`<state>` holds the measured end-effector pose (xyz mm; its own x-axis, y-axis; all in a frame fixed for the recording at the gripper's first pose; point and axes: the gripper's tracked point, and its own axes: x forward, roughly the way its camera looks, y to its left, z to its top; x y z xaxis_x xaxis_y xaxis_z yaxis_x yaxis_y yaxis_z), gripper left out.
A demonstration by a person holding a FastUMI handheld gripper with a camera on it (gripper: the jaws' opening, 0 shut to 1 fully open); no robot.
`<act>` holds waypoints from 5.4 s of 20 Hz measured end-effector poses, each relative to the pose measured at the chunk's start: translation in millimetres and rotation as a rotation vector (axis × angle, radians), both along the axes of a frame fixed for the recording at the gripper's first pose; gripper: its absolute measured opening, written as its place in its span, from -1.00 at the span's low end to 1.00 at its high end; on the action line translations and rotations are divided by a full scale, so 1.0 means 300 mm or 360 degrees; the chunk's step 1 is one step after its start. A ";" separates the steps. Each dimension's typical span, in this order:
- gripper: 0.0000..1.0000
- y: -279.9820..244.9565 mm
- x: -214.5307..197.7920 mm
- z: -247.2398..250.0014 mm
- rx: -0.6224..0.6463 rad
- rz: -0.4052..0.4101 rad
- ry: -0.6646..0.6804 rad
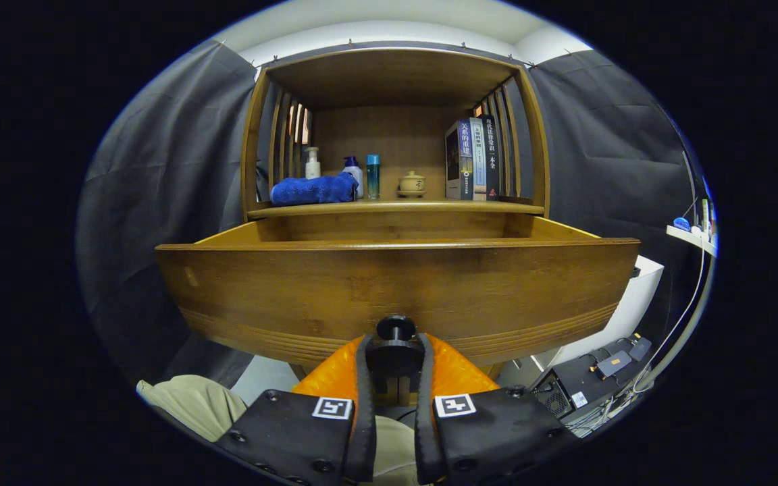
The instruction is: Pull open the drawer, take out the items inside it, and place them on the countertop above the cabinet.
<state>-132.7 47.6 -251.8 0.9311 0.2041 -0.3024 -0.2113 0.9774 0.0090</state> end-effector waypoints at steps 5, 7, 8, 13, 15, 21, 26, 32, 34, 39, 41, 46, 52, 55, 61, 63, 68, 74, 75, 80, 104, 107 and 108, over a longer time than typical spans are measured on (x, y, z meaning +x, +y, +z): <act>-0.38 0.000 -0.013 0.001 0.0004 0.0006 -0.0019; -0.31 -0.004 -0.012 0.005 0.0017 -0.0017 -0.0015; -0.24 -0.003 -0.012 0.002 0.0017 -0.0021 0.0004; 0.04 0.002 -0.016 0.080 0.0034 -0.0046 0.0035; 0.25 0.005 -0.016 0.132 -0.0009 -0.0029 0.0008; 0.65 0.025 0.022 0.310 0.0044 -0.0008 -0.0103; 0.99 0.037 0.096 0.418 0.0076 0.0023 -0.0128; 0.98 0.074 0.216 0.491 0.0079 0.0065 -0.0105; 0.99 0.094 0.251 0.490 0.0059 0.0103 -0.0069; 0.99 0.105 0.344 0.463 0.0016 0.0129 0.0095; 0.98 0.097 0.383 0.438 0.0004 0.0118 0.0177; 0.99 0.085 0.483 0.342 -0.0058 0.0073 0.0414; 0.94 0.112 0.551 0.220 -0.0127 0.0097 0.0748; 0.77 0.126 0.557 0.163 -0.0165 0.0116 0.0908; 0.53 0.113 0.551 0.068 -0.0220 0.0080 0.1151; 0.18 0.116 0.547 0.043 -0.0216 0.0077 0.1213; -0.46 0.116 0.547 0.023 -0.0219 0.0058 0.1279; -0.54 0.127 0.532 0.083 -0.0151 0.0062 0.1224; -0.53 0.125 0.526 0.103 -0.0146 0.0065 0.1212; -0.54 0.108 0.493 0.212 -0.0137 0.0084 0.1140; -0.54 0.108 0.720 0.550 -0.0136 0.0061 0.0895; -0.53 0.110 0.783 0.550 -0.0134 0.0040 0.0894; -0.54 0.110 0.801 0.547 -0.0137 0.0034 0.0890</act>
<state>107.5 80.8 -87.7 0.6205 0.1740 -0.7646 -0.2171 0.9751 0.0457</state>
